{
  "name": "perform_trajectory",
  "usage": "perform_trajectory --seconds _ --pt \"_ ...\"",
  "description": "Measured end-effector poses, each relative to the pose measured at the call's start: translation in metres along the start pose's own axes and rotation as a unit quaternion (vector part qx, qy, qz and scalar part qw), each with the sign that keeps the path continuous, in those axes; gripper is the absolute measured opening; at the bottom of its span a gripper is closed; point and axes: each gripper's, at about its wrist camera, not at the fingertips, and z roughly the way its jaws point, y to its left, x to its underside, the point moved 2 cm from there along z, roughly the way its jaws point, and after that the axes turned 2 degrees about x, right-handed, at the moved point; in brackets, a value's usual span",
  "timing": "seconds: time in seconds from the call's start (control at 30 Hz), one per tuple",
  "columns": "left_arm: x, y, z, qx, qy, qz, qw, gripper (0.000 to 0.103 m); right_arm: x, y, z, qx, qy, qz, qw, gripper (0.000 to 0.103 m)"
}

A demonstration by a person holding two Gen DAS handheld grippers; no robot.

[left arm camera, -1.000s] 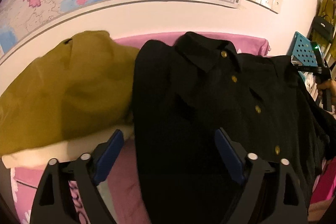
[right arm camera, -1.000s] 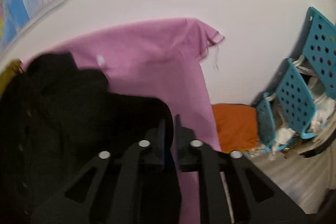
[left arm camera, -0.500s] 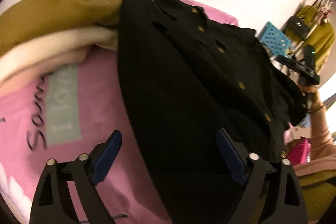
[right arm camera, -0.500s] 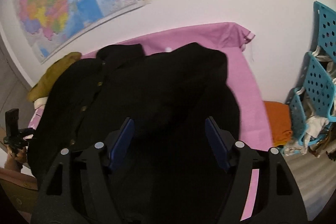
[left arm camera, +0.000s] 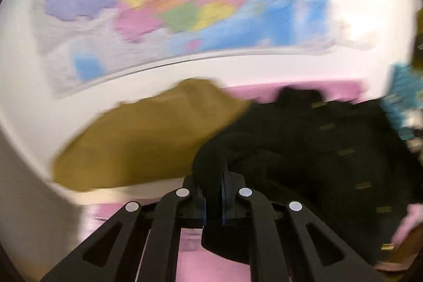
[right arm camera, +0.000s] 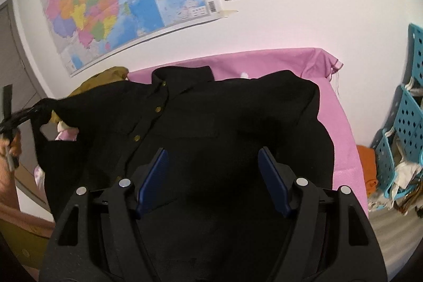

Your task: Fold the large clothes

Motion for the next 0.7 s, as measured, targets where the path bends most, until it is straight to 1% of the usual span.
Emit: perform_trajectory --seconds 0.03,0.07,0.1,0.13,0.17,0.2,0.23,0.27,0.3,0.33,0.37,0.4,0.43,0.5,0.53,0.57,0.6,0.63,0.67,0.7 --pt "0.003 0.002 0.011 -0.048 0.017 0.016 0.9986 0.009 0.002 0.001 0.0 0.002 0.002 -0.003 1.0 0.07" --pt "0.011 0.002 0.027 -0.106 0.043 0.034 0.9928 0.011 0.005 0.002 -0.001 0.001 0.007 -0.006 1.0 0.07" --pt "0.019 0.001 0.04 -0.133 0.064 0.043 0.9881 0.016 0.007 0.003 -0.001 0.002 0.008 -0.006 1.0 0.07" --pt "0.028 0.001 0.052 -0.153 0.085 0.051 0.9832 0.021 0.01 0.003 -0.003 0.003 0.01 -0.005 1.0 0.07" --pt "0.041 -0.001 0.066 -0.181 0.106 0.059 0.9761 0.03 0.013 0.004 -0.004 0.005 0.013 -0.006 1.0 0.07" --pt "0.044 -0.001 0.07 -0.187 0.109 0.056 0.9746 0.034 0.015 0.005 -0.007 0.007 0.013 -0.007 1.0 0.07" --pt "0.049 0.0 0.071 -0.185 0.11 0.045 0.9756 0.034 0.018 0.006 -0.011 0.008 0.014 -0.011 1.0 0.071" --pt "0.054 0.002 0.065 -0.153 0.103 0.018 0.9826 0.04 0.022 0.009 -0.015 0.01 0.015 -0.018 1.0 0.073" --pt "0.055 0.002 0.057 -0.11 0.09 -0.004 0.9898 0.051 0.026 0.01 -0.019 0.016 0.016 -0.025 0.999 0.079" --pt "0.055 0.002 0.048 -0.05 0.069 -0.026 0.996 0.055 0.031 0.01 -0.025 0.03 0.017 -0.033 0.999 0.084" --pt "0.056 0.001 0.032 0.021 0.038 -0.044 0.9981 0.064 0.035 0.008 -0.03 0.044 0.015 -0.037 0.998 0.086" --pt "0.056 -0.002 0.019 0.057 0.019 -0.047 0.9971 0.069 0.04 0.005 -0.034 0.056 0.015 -0.04 0.998 0.089" --pt "0.057 -0.006 0.01 0.073 0.005 -0.042 0.9965 0.071 0.045 0.001 -0.038 0.066 0.017 -0.039 0.997 0.094" --pt "0.061 -0.019 -0.007 0.113 -0.015 -0.017 0.9934 0.073 0.059 -0.011 -0.04 0.075 0.036 -0.025 0.996 0.095" --pt "0.065 -0.027 -0.011 0.139 -0.019 -0.009 0.9901 0.073 0.067 -0.018 -0.038 0.078 0.052 -0.013 0.996 0.095" --pt "0.067 -0.034 -0.012 0.156 -0.02 -0.004 0.9876 0.075 0.073 -0.023 -0.036 0.078 0.062 -0.007 0.995 0.094" --pt "0.071 -0.042 -0.013 0.174 -0.018 0.002 0.9846 0.078 0.079 -0.028 -0.033 0.079 0.071 -0.005 0.994 0.084" --pt "0.075 -0.05 -0.012 0.187 -0.012 0.008 0.9823 0.079 0.081 -0.031 -0.033 0.074 0.073 -0.002 0.995 0.051" --pt "0.083 -0.061 -0.012 0.195 -0.006 0.011 0.9807 0.079 0.081 -0.04 -0.032 0.067 0.079 0.011 0.995 0.032" --pt "0.087 -0.065 -0.009 0.205 0.002 0.012 0.9788 0.079 0.079 -0.047 -0.034 0.074 0.079 0.018 0.994 0.012"
